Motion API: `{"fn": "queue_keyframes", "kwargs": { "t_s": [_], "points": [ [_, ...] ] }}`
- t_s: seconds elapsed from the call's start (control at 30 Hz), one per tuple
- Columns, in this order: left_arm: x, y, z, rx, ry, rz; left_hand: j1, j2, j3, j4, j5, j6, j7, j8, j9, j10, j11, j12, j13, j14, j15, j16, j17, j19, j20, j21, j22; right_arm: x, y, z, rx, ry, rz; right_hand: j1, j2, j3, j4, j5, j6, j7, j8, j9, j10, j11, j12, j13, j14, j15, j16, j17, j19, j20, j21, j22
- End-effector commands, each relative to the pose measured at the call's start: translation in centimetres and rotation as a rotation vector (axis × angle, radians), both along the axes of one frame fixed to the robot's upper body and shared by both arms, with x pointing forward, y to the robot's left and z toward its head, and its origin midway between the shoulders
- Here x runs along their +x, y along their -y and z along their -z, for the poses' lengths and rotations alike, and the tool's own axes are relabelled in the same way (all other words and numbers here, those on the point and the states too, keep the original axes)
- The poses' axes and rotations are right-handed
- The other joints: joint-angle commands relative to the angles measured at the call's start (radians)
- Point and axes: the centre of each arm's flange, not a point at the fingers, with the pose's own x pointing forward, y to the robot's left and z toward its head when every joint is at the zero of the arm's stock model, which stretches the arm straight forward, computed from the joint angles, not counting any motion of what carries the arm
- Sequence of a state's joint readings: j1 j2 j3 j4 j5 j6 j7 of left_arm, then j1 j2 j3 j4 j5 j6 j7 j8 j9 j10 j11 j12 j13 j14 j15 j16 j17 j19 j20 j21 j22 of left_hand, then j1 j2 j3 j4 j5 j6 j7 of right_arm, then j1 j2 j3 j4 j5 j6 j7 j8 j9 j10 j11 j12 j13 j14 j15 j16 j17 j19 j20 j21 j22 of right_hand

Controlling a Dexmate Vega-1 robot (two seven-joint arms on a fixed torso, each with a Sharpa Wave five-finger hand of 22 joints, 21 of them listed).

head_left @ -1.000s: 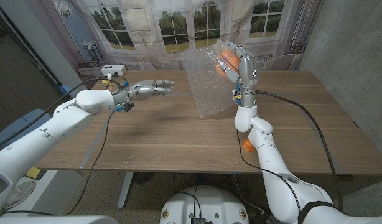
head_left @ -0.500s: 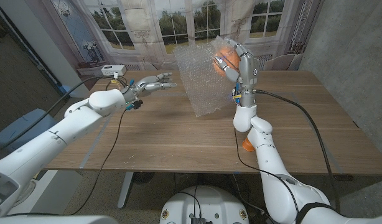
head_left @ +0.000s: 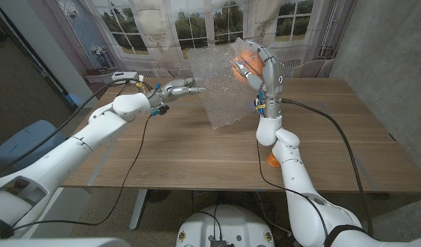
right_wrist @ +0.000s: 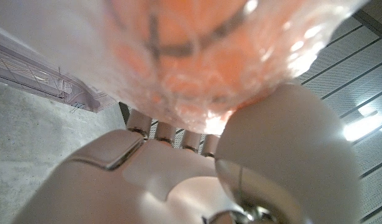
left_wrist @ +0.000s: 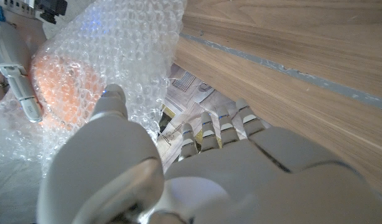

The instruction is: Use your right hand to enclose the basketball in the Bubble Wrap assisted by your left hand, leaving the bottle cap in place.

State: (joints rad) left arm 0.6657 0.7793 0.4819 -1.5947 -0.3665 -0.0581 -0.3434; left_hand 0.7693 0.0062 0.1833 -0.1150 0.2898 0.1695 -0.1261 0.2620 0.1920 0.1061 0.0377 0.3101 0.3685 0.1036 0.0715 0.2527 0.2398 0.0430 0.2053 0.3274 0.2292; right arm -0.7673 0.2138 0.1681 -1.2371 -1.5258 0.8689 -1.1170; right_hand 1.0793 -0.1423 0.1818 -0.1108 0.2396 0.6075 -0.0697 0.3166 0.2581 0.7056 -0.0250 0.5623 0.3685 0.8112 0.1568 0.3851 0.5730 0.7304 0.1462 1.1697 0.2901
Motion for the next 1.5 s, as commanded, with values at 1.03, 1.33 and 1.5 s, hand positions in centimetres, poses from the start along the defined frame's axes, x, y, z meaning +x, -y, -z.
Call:
{"fn": "queue_keyframes", "kwargs": {
  "t_s": [1.03,1.33,1.5],
  "points": [
    [-0.7,4.4,-4.1,-0.186,0.282,-0.125,0.293,0.171,0.269,-0.006,-0.103,0.655,0.046,0.254,0.086,0.391,-0.125,0.174,0.103,0.289,-0.147,0.148,0.065,0.198,-0.044,0.132,0.009,0.1,-3.4,2.6,-0.296,-0.013,-0.183,0.292,0.293,0.008,0.012,-0.008,0.004,-0.002,-0.014,0.006,-0.019,0.002,0.003,0.002,0.261,-0.381,-0.023,0.015,-0.002,-0.362,0.039,-0.011],
    [-0.2,5.8,-5.8,-0.122,0.291,-0.095,0.296,0.164,0.263,-0.012,-0.103,0.673,0.043,0.258,0.081,0.401,-0.126,0.181,0.111,0.293,-0.153,0.151,0.07,0.202,-0.047,0.139,0.01,0.4,-5.1,3.1,-0.452,-0.01,-0.159,0.292,0.294,0.009,0.012,-0.007,0.004,-0.001,-0.018,0.008,-0.018,0.004,0.003,0.0,0.266,-0.383,-0.027,0.02,-0.011,-0.362,0.048,-0.018],
    [0.0,6.5,-7.1,-0.029,0.286,-0.075,0.304,0.163,0.259,-0.019,-0.103,0.67,0.039,0.253,0.077,0.389,-0.13,0.179,0.116,0.28,-0.153,0.152,0.078,0.199,-0.048,0.142,0.01,0.6,-5.7,3.4,-0.512,-0.003,-0.112,0.291,0.295,0.01,0.013,-0.007,0.004,0.0,-0.019,0.008,-0.018,0.005,0.003,0.0,0.27,-0.383,-0.027,0.022,-0.011,-0.362,0.054,-0.02]
  ]
}}
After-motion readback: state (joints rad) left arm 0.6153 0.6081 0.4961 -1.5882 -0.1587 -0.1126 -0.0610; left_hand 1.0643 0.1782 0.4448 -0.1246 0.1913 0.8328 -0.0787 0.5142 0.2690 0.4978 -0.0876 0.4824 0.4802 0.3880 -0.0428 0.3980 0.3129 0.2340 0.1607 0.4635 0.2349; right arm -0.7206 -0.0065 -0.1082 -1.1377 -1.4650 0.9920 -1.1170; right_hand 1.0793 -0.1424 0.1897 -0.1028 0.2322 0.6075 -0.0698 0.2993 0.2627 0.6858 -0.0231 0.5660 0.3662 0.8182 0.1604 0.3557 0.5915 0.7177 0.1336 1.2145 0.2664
